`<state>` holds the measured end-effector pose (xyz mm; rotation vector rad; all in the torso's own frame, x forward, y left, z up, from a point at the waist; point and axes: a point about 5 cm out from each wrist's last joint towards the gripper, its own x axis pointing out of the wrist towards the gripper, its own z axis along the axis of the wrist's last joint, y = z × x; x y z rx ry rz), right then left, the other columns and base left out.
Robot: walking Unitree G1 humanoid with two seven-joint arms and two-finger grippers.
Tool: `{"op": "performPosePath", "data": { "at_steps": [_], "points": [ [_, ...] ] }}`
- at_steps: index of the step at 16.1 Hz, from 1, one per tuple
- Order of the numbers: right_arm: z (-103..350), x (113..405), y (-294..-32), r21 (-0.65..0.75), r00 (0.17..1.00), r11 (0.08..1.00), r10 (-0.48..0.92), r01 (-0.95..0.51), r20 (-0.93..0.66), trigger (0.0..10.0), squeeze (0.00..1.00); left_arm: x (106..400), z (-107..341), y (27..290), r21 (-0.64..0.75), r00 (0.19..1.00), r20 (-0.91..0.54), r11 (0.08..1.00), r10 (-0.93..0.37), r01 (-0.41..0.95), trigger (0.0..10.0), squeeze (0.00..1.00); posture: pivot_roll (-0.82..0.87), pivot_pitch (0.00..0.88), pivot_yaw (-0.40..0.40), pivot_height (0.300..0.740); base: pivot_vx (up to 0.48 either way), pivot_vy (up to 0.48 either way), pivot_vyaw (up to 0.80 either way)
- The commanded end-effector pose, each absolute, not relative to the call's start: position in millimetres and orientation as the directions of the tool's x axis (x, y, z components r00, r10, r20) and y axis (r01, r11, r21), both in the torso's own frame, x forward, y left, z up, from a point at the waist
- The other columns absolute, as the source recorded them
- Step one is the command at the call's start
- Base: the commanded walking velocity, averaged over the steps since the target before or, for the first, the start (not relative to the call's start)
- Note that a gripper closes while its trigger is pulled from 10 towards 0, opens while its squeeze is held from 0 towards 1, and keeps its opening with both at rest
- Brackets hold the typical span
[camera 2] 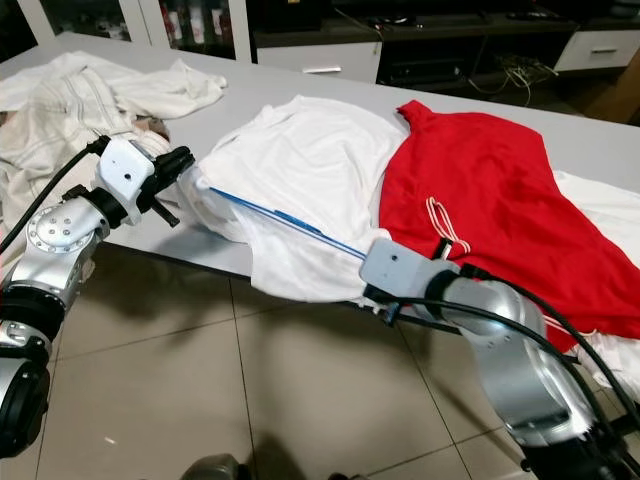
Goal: Hang hanger
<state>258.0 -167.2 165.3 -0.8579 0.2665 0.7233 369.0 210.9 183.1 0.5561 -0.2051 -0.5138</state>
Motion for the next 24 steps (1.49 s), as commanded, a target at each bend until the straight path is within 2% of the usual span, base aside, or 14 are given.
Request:
{"op": "performPosePath", "data": {
  "at_steps": [1, 4, 11, 17, 19, 24],
  "points": [
    [170.1, 253.4, -166.1, -0.581, 0.717, 0.427, 0.501, -0.692, -0.486, 10.0, 0.0, 370.7, 186.5, 209.4, 0.557, 0.851, 0.05, 0.722, -0.523, 0.411, 10.0, 0.0, 0.05, 0.025, 0.023, 0.74, 0.0, 0.0, 0.0],
    [170.2, 240.4, -160.7, -0.548, 0.664, 0.389, 0.554, -0.74, -0.503, 10.0, 0.0, 371.4, 186.6, 208.8, 0.556, 0.85, 0.048, 0.722, -0.524, 0.413, 10.0, 0.0, 0.04, 0.023, 0.025, 0.74, 0.0, 0.0, 0.0],
    [161.6, 225.0, -169.2, -0.523, 0.619, 0.341, 0.53, -0.781, -0.58, 10.0, 0.0, 371.4, 185.5, 207.2, 0.554, 0.847, 0.044, 0.719, -0.529, 0.42, 10.0, 0.0, 0.03, 0.027, 0.027, 0.74, 0.0, 0.0, 0.0],
    [159.7, 255.9, -180.7, -0.638, 0.767, 0.426, 0.348, -0.641, -0.539, 10.0, 0.0, 370.3, 182.9, 205.3, 0.55, 0.844, 0.045, 0.718, -0.535, 0.426, 10.0, 0.0, 0.04, 0.032, 0.016, 0.74, 0.0, 0.0, 0.0],
    [168.2, 275.9, -172.1, -0.679, 0.833, 0.482, 0.316, -0.554, -0.454, 10.0, 0.0, 369.5, 181.1, 204.4, 0.544, 0.843, 0.048, 0.722, -0.536, 0.428, 10.0, 0.0, 0.04, 0.032, 0.011, 0.74, 0.0, 0.0, 0.0],
    [174.7, 289.5, -166.5, -0.708, 0.875, 0.514, 0.29, -0.485, -0.388, 10.0, 0.0, 368.7, 178.5, 202.5, 0.538, 0.842, 0.05, 0.725, -0.537, 0.431, 10.0, 0.0, 0.05, 0.033, 0.006, 0.74, 0.0, 0.0, 0.0]
  ]
}}
